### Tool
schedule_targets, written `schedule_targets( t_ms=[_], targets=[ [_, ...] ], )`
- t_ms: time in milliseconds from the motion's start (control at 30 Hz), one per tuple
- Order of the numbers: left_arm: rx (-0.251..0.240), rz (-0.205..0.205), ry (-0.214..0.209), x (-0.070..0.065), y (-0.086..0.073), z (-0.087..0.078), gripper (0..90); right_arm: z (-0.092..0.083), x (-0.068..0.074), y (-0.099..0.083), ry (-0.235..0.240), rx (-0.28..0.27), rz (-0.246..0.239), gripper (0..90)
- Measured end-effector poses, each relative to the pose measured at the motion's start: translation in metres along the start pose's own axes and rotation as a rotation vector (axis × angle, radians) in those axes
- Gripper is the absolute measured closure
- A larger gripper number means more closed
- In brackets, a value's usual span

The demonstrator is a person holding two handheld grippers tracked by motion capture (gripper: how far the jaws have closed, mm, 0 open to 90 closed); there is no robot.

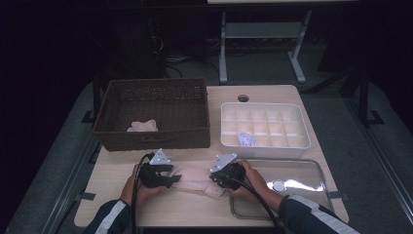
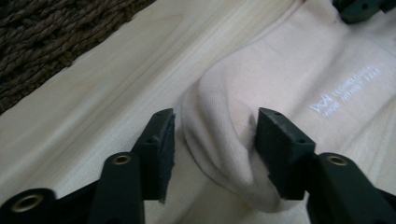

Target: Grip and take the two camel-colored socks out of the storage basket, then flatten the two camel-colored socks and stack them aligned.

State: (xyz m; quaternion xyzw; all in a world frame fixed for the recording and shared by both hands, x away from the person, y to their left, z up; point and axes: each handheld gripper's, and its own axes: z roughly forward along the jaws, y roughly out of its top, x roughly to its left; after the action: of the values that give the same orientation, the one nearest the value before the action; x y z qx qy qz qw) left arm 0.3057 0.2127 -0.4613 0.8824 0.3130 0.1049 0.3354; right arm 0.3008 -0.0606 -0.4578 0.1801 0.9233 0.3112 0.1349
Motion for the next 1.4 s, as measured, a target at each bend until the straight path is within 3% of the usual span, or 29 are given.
schedule_targets(
  t_ms=[67,167,300,567,633,767,1067,1167,1400],
  targets=[
    [-0.003,-0.010,-0.005,0.001,0.000,0.000,48.0,0.000,0.000,-0.001,0.002,0.001,0.018,82.0],
    [-0.017,-0.041,-0.028,0.001,-0.001,0.001,46.4,0.000,0.002,0.000,-0.001,0.004,0.002,81.8],
    [-0.068,-0.057,-0.034,0.005,0.004,0.001,33.0,0.002,-0.001,0.000,0.013,-0.002,-0.019,82.0],
    [-0.006,-0.022,0.014,0.001,0.008,0.011,28.9,0.002,-0.002,0.000,0.022,-0.001,-0.033,81.7],
    [-0.004,-0.016,0.015,0.001,0.007,0.011,30.0,0.002,-0.001,0.000,0.033,-0.008,-0.012,81.4],
    [-0.005,-0.009,-0.007,0.001,0.007,0.008,38.1,0.002,-0.003,0.001,0.033,-0.004,-0.034,81.2],
    [0.000,-0.034,-0.133,0.001,0.003,0.002,78.7,0.003,-0.005,0.002,0.045,-0.002,-0.037,81.0],
    [-0.002,-0.039,-0.156,0.001,0.002,0.000,81.6,0.004,-0.006,0.002,0.033,-0.004,-0.041,80.5],
    [-0.101,-0.065,-0.216,-0.003,0.002,-0.014,81.7,0.006,-0.016,0.003,0.004,-0.010,-0.063,78.8]
  ],
)
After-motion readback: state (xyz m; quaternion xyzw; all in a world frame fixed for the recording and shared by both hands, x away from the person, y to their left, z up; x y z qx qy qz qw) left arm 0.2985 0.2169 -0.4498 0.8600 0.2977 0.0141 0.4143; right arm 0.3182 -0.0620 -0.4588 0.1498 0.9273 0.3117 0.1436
